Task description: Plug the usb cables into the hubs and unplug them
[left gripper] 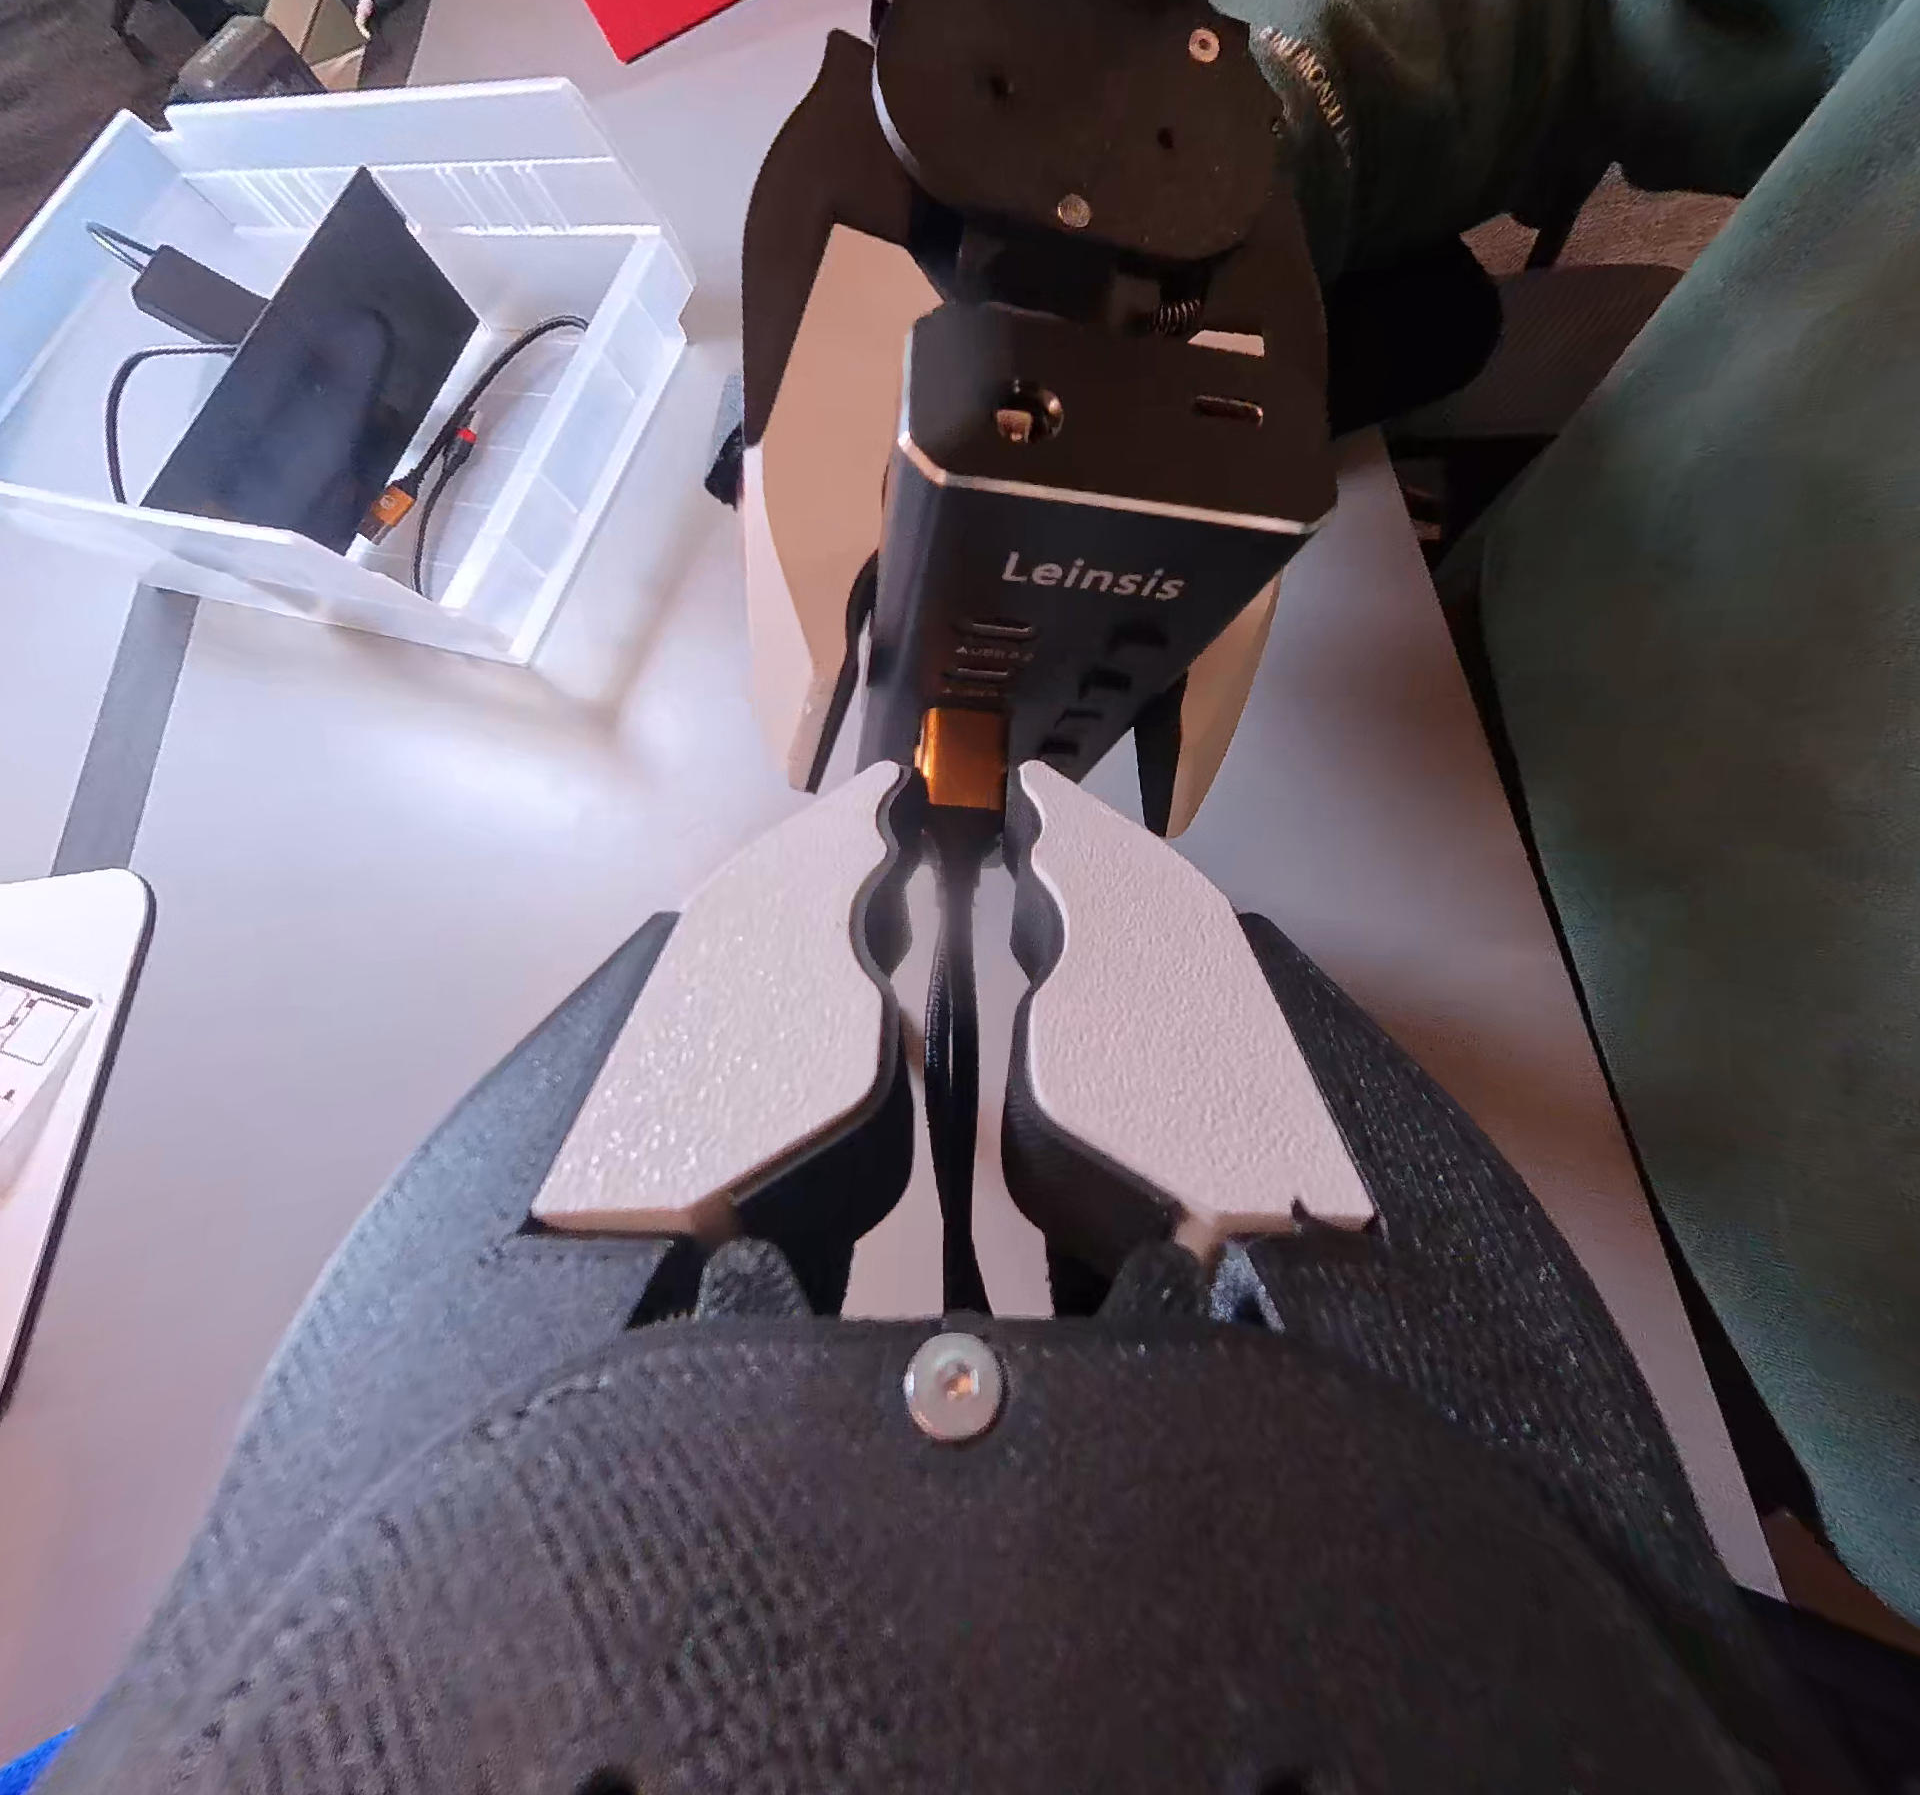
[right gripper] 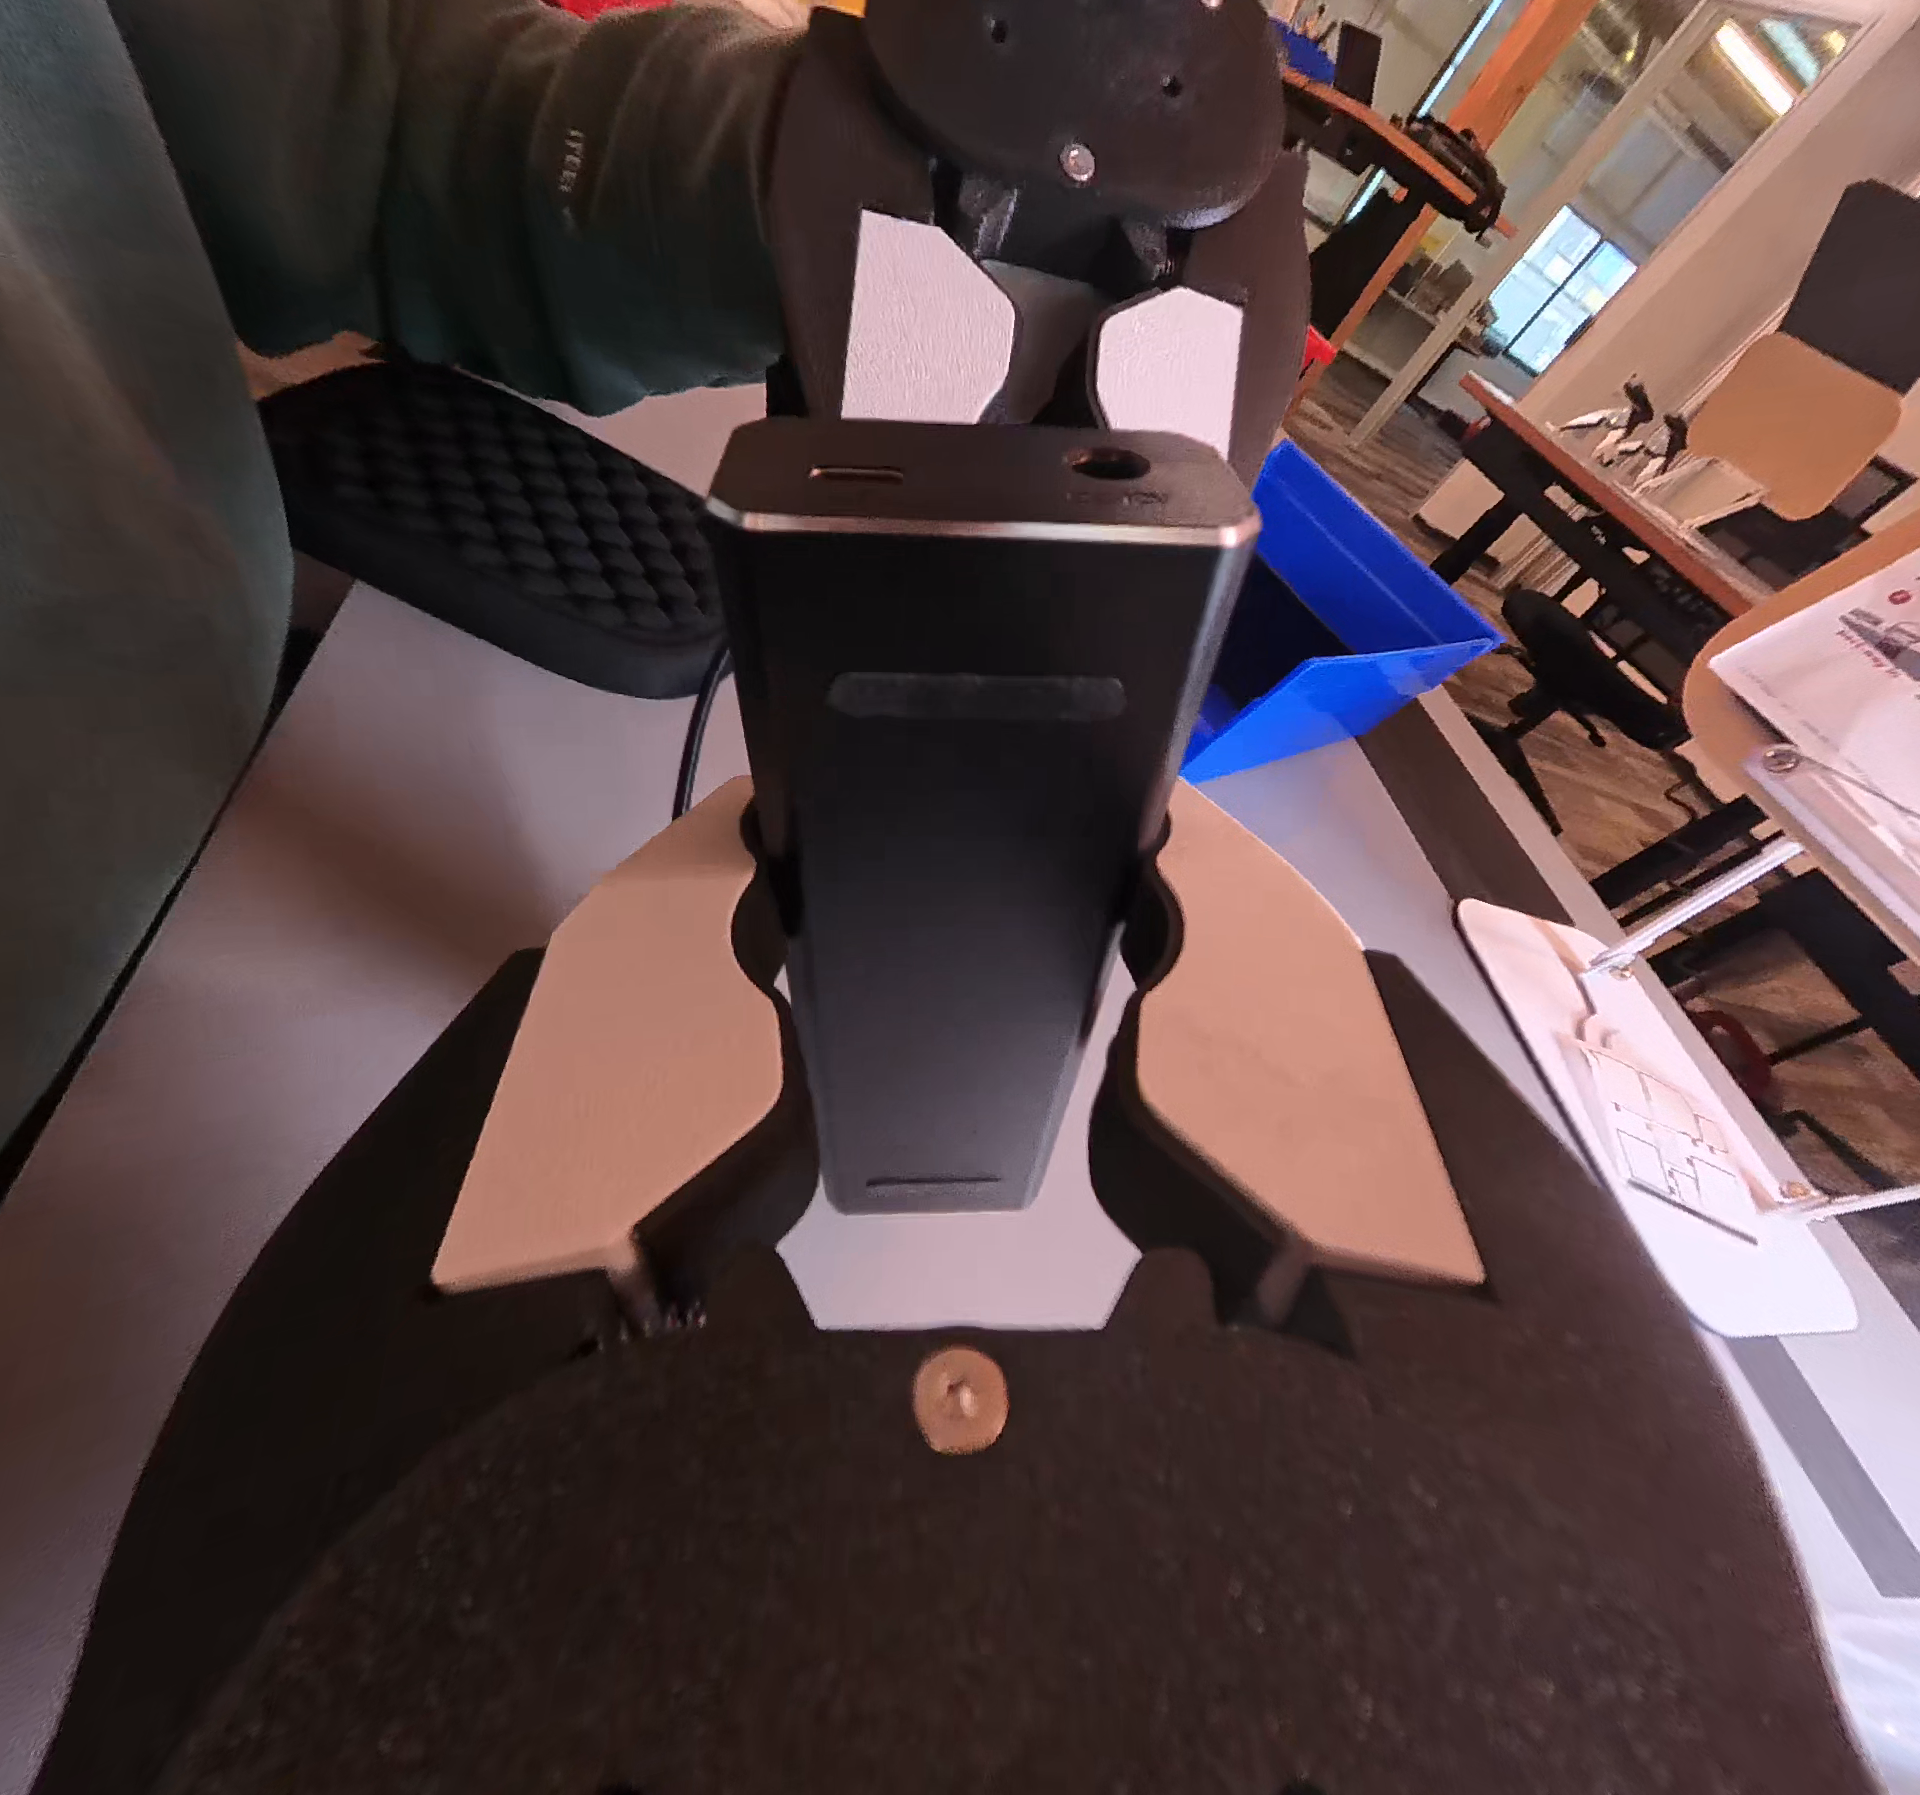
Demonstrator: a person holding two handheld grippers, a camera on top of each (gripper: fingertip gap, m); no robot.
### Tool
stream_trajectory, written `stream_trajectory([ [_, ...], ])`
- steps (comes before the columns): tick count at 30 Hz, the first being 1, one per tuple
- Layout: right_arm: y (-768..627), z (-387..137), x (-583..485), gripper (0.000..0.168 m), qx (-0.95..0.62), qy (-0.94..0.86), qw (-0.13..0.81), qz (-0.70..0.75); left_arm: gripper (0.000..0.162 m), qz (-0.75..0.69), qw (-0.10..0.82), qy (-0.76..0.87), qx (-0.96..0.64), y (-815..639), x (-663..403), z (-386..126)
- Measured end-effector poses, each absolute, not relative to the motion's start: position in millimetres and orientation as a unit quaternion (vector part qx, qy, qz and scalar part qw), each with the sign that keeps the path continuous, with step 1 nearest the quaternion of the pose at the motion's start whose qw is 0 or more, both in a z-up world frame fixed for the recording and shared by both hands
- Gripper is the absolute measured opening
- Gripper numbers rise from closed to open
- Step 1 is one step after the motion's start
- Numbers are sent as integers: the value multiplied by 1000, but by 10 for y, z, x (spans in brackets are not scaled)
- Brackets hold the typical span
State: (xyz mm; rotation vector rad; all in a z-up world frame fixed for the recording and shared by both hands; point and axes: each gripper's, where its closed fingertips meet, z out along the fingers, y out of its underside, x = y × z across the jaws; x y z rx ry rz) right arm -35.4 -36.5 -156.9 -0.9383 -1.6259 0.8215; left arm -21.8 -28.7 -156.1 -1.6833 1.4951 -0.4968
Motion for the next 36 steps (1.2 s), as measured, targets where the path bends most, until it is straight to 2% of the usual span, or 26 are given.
stream_trajectory([
  [10, -489, -1322, -248, 61, -362, -648, 527, 413, 15, -226, 434, 582, -650, -390, -203, -1382],
  [18, -507, -1332, -227, 61, -357, -657, 514, 421, 15, -248, 436, 576, -646, -437, -202, -1350],
  [21, -472, -1300, -168, 61, -362, -647, 515, 431, 5, -261, 444, 564, -645, -436, -266, -1295],
  [23, -489, -1370, -195, 61, -358, -661, 519, 407, 5, -226, 433, 590, -643, -443, -297, -1400],
  [36, -395, -1431, -249, 61, -378, -648, 523, 405, 4, -251, 454, 552, -653, -360, -313, -1391],
])
